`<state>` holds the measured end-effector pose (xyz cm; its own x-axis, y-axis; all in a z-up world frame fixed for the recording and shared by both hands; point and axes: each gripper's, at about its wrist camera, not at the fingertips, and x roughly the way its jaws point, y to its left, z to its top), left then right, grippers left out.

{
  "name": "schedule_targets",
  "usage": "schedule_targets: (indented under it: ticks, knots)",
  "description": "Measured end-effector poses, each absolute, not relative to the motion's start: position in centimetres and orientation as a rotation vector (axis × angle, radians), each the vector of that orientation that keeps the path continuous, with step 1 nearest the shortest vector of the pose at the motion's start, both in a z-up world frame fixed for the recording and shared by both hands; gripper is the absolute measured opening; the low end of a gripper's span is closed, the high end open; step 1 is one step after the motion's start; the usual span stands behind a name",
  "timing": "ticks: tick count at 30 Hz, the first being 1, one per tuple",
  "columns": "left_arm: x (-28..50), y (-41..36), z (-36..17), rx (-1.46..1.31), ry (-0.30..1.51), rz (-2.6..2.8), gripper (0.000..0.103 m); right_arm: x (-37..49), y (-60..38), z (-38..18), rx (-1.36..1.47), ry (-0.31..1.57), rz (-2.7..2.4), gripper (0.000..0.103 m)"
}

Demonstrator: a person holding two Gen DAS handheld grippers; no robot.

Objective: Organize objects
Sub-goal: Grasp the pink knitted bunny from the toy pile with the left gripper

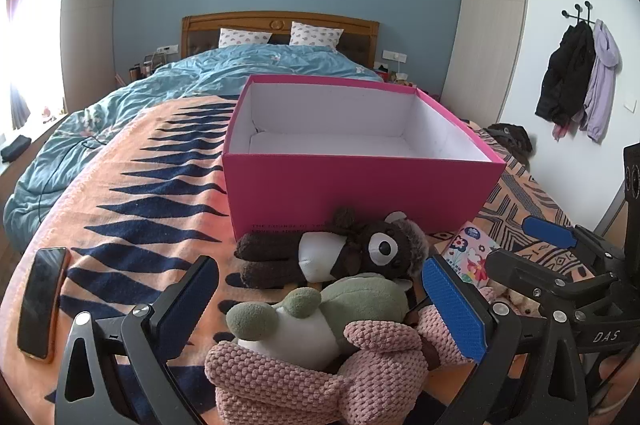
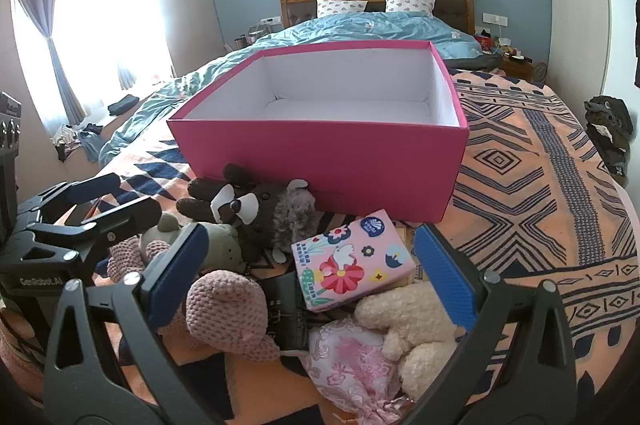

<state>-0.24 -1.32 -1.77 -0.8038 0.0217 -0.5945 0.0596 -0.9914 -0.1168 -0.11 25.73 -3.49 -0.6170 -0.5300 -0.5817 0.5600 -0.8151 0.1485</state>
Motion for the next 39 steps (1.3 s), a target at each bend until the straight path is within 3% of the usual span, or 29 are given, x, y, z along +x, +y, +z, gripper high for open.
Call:
schedule_targets:
  ticks: [18, 27, 33, 36, 39]
  knots:
    - [0.5, -3.8, -2.9, 1.011, 0.263, -2.938, 0.103, 0.4, 24.3, -4.5, 0.872, 0.096, -2.239, 0.102]
    - [2.0, -4.6, -3.7, 1.062, 0.280, -2.993, 0.103, 1.2, 23.4, -6.2, 0.940, 0.100, -2.092, 0.076]
    - [2.3, -3.7, -3.9, 1.098, 0.219, -3.030, 0.103, 2.0, 23.2, -7.0, 0.959, 0.113, -2.040, 0.072]
    - [2.4, -3.6, -4.1, 1.121, 0.226, -3.044, 0.103, 2.0, 23.2, -7.4, 0.984, 0.105, -2.010, 0.055]
    - [2.6, -3.5, -4.3, 1.143, 0.228, -3.054, 0.103, 1.7, 23.3, -7.6, 0.989, 0.080, -2.001, 0.055]
